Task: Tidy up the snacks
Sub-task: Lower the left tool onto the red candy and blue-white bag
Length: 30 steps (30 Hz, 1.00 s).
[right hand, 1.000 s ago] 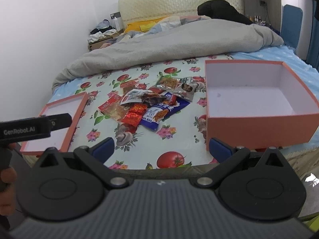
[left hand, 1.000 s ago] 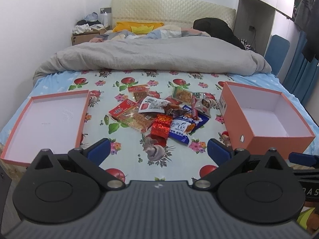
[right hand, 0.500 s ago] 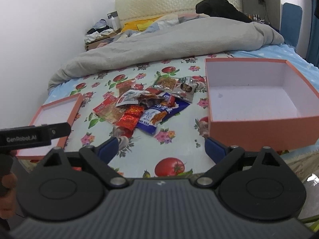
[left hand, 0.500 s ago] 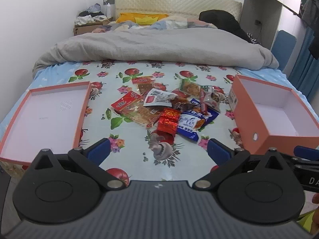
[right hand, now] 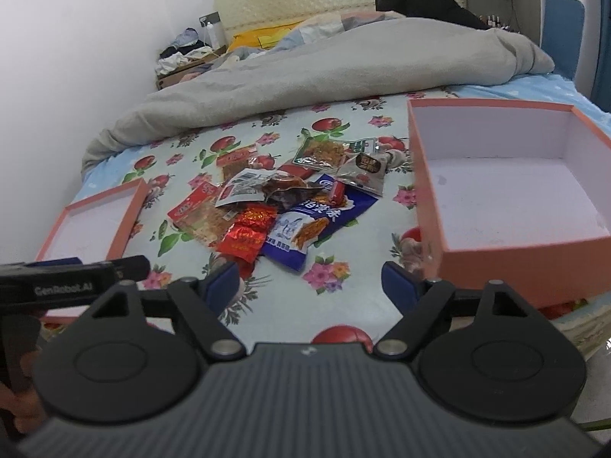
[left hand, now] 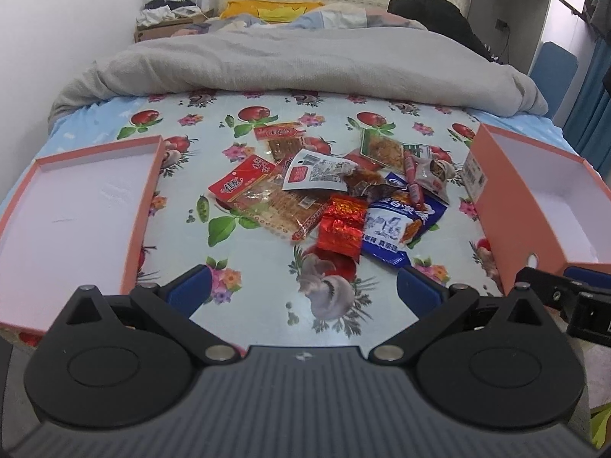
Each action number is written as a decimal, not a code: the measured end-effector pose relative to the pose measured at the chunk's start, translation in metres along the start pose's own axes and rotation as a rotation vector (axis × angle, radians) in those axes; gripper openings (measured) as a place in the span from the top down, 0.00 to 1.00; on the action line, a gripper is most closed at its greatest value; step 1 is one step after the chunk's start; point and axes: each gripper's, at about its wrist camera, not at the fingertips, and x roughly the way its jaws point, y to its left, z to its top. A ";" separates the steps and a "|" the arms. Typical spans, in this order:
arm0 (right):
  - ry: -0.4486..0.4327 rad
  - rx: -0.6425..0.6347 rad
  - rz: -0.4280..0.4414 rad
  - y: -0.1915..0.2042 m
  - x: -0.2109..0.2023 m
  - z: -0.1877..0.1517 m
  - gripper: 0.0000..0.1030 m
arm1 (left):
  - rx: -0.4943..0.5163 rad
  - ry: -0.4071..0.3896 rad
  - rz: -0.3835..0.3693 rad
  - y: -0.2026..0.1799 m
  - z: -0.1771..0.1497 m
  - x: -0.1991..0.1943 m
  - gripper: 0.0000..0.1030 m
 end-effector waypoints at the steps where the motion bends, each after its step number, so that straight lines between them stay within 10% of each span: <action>1: 0.001 0.001 0.008 0.002 0.005 0.002 0.20 | 0.002 0.002 -0.016 0.001 0.002 0.006 0.00; 16: 0.016 0.076 0.028 0.002 0.084 0.029 0.21 | 0.054 0.066 -0.072 0.008 0.022 0.100 0.00; 30: 0.207 0.216 0.012 -0.021 0.173 0.048 0.22 | 0.127 0.116 -0.202 -0.008 0.037 0.180 0.16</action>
